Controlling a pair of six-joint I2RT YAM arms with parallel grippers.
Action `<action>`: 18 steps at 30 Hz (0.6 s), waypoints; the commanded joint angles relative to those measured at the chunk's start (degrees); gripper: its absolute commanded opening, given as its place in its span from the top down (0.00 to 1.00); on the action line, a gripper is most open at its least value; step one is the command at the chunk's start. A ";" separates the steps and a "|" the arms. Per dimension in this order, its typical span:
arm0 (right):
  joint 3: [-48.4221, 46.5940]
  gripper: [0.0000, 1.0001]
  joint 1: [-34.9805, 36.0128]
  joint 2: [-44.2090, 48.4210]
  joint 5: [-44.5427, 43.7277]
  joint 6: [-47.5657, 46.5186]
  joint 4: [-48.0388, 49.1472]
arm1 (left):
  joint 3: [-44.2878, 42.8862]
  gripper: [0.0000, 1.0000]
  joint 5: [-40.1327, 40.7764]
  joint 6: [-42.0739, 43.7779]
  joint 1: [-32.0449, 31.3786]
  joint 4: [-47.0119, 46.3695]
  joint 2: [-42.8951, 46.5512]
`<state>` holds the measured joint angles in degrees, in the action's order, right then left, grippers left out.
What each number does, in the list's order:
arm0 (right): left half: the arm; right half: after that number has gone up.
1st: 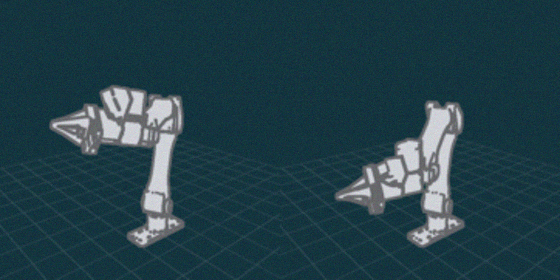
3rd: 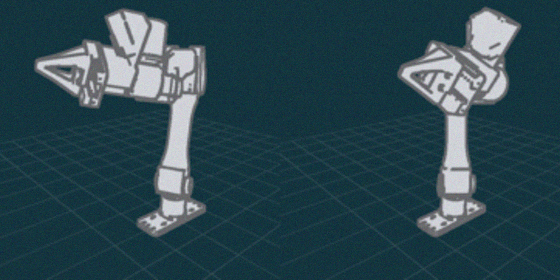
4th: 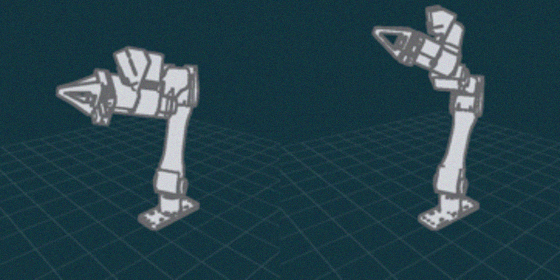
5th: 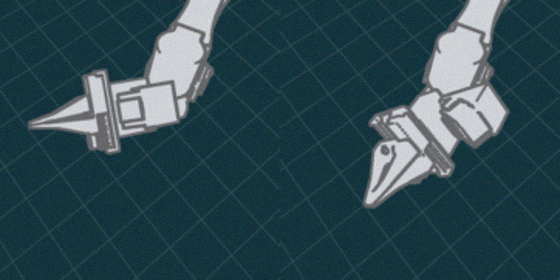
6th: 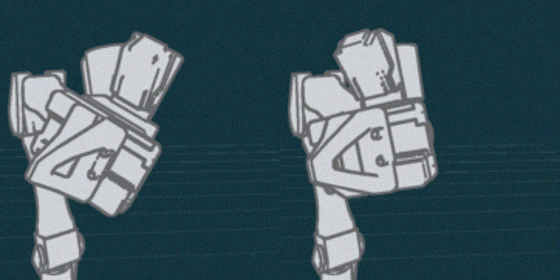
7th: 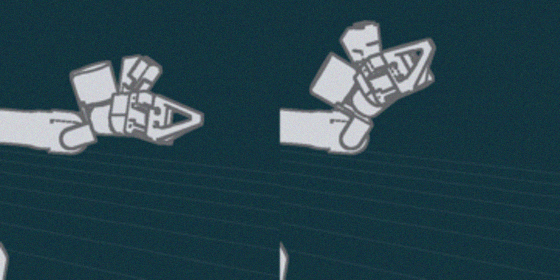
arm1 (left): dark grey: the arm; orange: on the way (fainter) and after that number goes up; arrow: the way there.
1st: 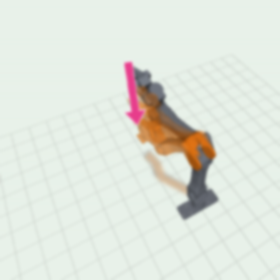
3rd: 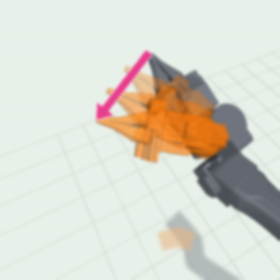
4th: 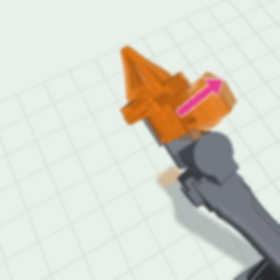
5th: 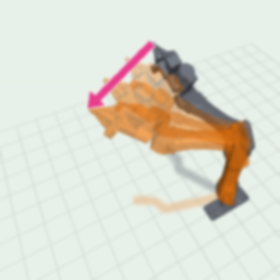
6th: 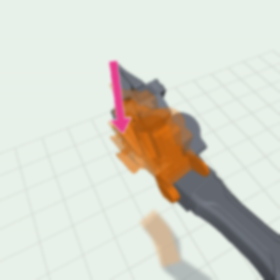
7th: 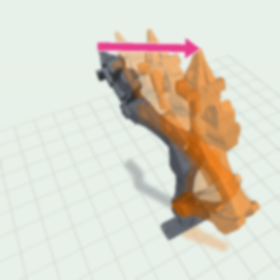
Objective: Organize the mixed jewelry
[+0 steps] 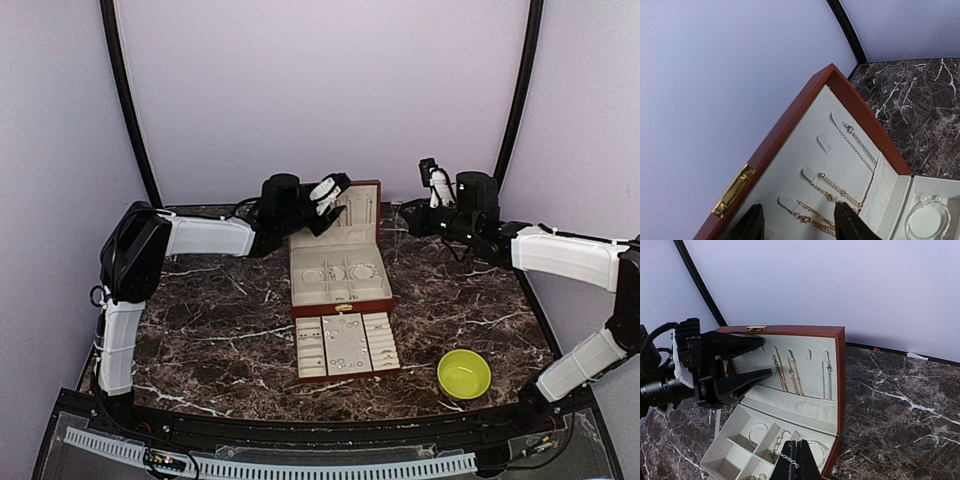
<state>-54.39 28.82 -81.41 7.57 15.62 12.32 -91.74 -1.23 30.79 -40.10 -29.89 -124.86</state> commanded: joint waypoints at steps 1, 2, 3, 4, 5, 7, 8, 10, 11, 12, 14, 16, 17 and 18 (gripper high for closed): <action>0.74 1.00 -0.30 0.73 0.25 0.78 2.95 | 1.66 0.51 1.45 1.14 -1.16 -0.06 1.03; 0.76 1.00 -0.26 0.79 0.32 0.74 2.95 | 2.67 0.52 2.32 1.26 -1.27 -1.06 1.37; 0.79 1.00 -0.25 0.82 0.27 0.78 2.97 | 3.17 0.52 2.57 1.48 -1.40 -1.50 1.59; 0.89 1.00 -0.25 0.81 0.28 0.81 3.03 | 4.17 0.53 2.76 1.57 -1.44 -2.39 2.02; 0.87 1.00 -0.25 0.81 0.32 0.83 3.14 | 4.67 0.53 2.83 1.78 -1.51 -2.82 2.48; 0.97 1.00 -0.25 0.77 0.32 0.93 3.32 | 6.21 0.54 2.69 2.08 -1.55 -4.45 3.19; 0.98 1.00 -0.25 0.73 0.36 1.00 3.39 | 7.21 0.55 2.65 2.13 -1.55 -4.77 3.38; 1.00 1.00 -0.28 0.64 0.37 1.00 3.42 | 8.45 0.56 2.61 2.35 -1.63 -5.55 3.96; 0.99 1.00 -0.26 0.56 0.45 0.99 3.49 | 9.40 0.56 2.76 2.37 -1.65 -6.44 4.46; 1.03 1.00 -0.25 0.55 0.46 1.07 3.59 | 9.88 0.56 3.04 2.32 -1.65 -7.04 4.72; 1.07 1.00 -0.25 0.55 0.54 1.09 3.74 | 10.86 0.55 3.15 1.85 -1.59 -8.16 5.77; 1.11 1.00 -0.25 0.47 0.60 1.28 3.92 | 11.04 0.53 3.12 1.01 -1.65 -8.81 6.45; 1.09 1.00 -0.25 0.38 0.67 1.34 3.96 | 10.99 0.51 3.09 0.89 -1.65 -9.43 6.79; 1.06 1.00 -0.25 0.31 0.84 1.33 4.09 | 10.94 0.49 3.13 0.84 -1.59 -9.72 6.89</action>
<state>-53.98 28.82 -81.41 7.73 16.21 13.43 -81.12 1.37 32.29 -41.50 -34.52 -123.92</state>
